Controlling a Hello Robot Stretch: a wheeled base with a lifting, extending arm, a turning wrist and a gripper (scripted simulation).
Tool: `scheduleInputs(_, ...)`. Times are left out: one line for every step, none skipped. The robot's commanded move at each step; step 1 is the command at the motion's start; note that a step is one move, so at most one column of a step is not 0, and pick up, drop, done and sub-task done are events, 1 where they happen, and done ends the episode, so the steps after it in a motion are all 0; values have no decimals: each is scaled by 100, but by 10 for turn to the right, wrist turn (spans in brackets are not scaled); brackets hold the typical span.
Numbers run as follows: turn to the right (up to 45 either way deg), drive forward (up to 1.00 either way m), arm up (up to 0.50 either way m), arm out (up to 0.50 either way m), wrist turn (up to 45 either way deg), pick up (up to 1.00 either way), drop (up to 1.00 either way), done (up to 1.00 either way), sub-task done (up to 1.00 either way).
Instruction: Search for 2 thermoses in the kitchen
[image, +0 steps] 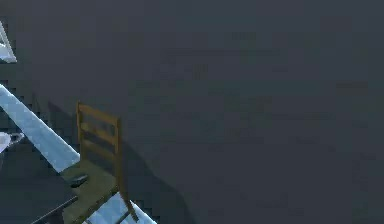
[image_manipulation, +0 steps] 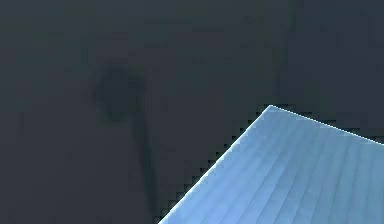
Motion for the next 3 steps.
scheduleInputs(0, 30, 0, 0, 0, 0, 0, 0, 0)
scheduleInputs(-390, 0, 0, 0, 0, 0, 0, 0, 0)
scheduleInputs(0, 0, 0, 0, 0, 0, 0, 100, 0)
